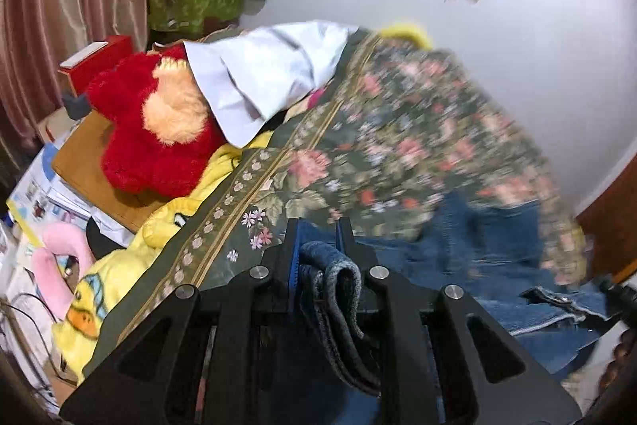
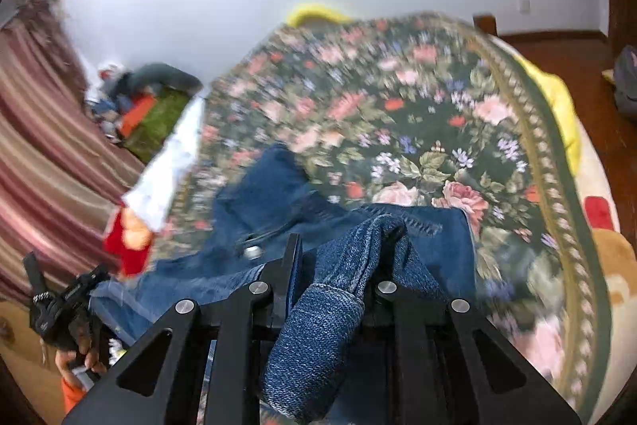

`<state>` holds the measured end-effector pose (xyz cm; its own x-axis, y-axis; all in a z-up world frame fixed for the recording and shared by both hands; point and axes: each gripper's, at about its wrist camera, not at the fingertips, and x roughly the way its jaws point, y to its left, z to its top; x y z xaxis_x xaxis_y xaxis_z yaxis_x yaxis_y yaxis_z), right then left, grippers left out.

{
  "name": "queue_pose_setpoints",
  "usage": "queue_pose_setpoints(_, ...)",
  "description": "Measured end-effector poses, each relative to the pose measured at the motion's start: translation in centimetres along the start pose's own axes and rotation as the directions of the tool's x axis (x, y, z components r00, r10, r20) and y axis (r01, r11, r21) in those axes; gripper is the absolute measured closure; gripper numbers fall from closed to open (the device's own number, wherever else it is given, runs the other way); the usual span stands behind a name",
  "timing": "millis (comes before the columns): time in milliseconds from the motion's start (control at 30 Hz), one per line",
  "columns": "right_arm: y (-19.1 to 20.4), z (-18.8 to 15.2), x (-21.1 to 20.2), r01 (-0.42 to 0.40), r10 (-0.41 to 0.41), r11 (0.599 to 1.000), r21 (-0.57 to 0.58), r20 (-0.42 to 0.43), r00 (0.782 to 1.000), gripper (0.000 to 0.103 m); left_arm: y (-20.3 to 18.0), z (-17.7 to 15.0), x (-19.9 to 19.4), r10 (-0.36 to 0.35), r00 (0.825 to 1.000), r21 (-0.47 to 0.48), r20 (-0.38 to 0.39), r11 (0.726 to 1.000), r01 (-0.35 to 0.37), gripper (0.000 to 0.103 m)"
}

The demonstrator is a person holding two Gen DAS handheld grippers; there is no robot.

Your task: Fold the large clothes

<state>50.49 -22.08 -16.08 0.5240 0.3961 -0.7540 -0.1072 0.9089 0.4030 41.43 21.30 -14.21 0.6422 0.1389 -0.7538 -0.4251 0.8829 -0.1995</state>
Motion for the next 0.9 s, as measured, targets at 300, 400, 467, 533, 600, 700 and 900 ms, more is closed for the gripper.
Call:
queue_pose_setpoints(300, -7.1, 0.2, 8.0, -0.152, 0.187, 0.973, 0.173, -0.209, 0.96, 0.085, 0.9, -1.5, 11.2, 0.132, 0.982, 0.091, -0.134, 0.988, -0.121, 0.075)
queue_pose_setpoints(400, -8.0, 0.8, 6.4, -0.143, 0.175, 0.978, 0.151, -0.228, 0.958, 0.085, 0.8, -1.5, 11.4, 0.146, 0.979, 0.12, -0.143, 0.984, -0.129, 0.07)
queue_pose_setpoints(467, -8.6, 1.4, 4.4, -0.079, 0.105, 0.988, 0.134, -0.203, 0.974, 0.085, 1.0, -1.4, 11.2, 0.153, 0.976, 0.136, -0.155, 0.982, -0.132, 0.062)
queue_pose_setpoints(533, -9.2, 2.0, 1.6, 0.091, -0.075, 0.99, 0.106, -0.146, 0.986, 0.085, 1.4, -1.2, 10.6, 0.117, 0.978, 0.119, -0.175, 0.988, -0.097, 0.059)
queue_pose_setpoints(600, -9.6, 2.1, -1.0, 0.147, -0.141, 0.988, 0.045, -0.115, 0.983, 0.085, 1.5, -0.9, 9.2, 0.058, 0.981, 0.095, -0.187, 0.995, -0.04, 0.059)
queue_pose_setpoints(700, -8.6, 0.9, -3.6, 0.149, -0.153, 0.988, -0.045, -0.108, 0.982, 0.085, 0.7, -0.1, 5.9, 0.034, 0.99, 0.124, -0.139, 0.992, -0.017, 0.056)
queue_pose_setpoints(900, -3.4, -3.3, -5.4, 0.096, -0.128, 0.962, -0.256, -0.109, 0.986, 0.085, -1.1, 0.6, -1.7, 0.027, 1.0, 0.243, 0.003, 0.97, -0.027, 0.027)
